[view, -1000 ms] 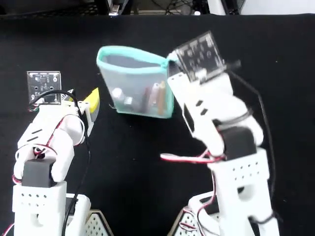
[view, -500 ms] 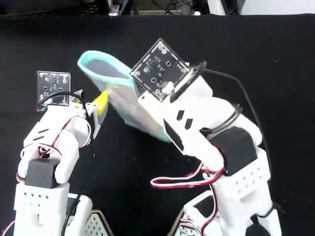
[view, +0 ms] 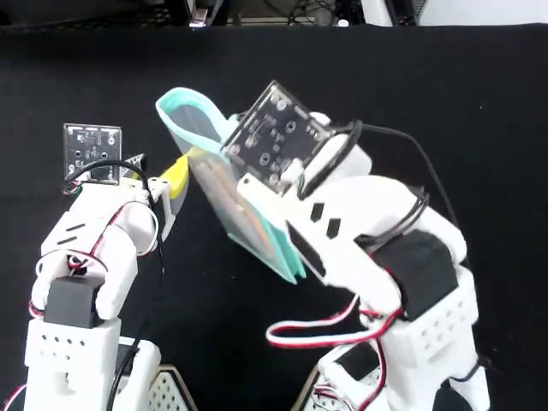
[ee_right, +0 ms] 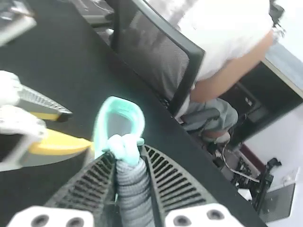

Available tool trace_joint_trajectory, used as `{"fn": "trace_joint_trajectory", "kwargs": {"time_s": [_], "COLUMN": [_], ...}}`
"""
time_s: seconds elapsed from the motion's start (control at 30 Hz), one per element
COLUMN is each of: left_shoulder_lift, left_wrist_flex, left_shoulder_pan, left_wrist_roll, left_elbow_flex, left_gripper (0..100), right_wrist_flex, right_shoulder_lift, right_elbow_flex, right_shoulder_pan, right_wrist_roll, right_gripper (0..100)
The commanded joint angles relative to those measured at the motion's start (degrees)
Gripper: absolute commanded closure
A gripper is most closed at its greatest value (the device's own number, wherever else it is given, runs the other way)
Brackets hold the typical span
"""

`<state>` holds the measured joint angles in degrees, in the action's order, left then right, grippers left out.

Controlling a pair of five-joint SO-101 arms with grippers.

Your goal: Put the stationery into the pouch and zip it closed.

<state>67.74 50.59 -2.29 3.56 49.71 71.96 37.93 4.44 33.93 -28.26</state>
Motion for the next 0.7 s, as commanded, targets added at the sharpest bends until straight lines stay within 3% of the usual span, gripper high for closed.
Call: {"fn": "trace_joint_trajectory", "kwargs": {"time_s": [0.0,0.17,0.67], "left_shoulder_lift": [-0.35,0.00,0.00], "left_wrist_flex": [-7.03,-14.95,-16.53], "left_shoulder_pan": [2.33,6.02,5.76], "left_wrist_roll": [3.43,4.13,4.22], "left_elbow_flex": [1.89,6.90,6.81], "left_gripper": [78,78,78], "right_wrist_flex": [1.93,7.30,8.44], "right_shoulder_lift": [-0.57,-3.56,-6.73], "right_elbow_flex": [5.23,10.51,16.84], "right_shoulder_pan": [3.78,5.10,4.57], "right_wrist_roll": [-0.70,-0.70,-0.70], "right_gripper": [98.6,98.6,98.6]}}
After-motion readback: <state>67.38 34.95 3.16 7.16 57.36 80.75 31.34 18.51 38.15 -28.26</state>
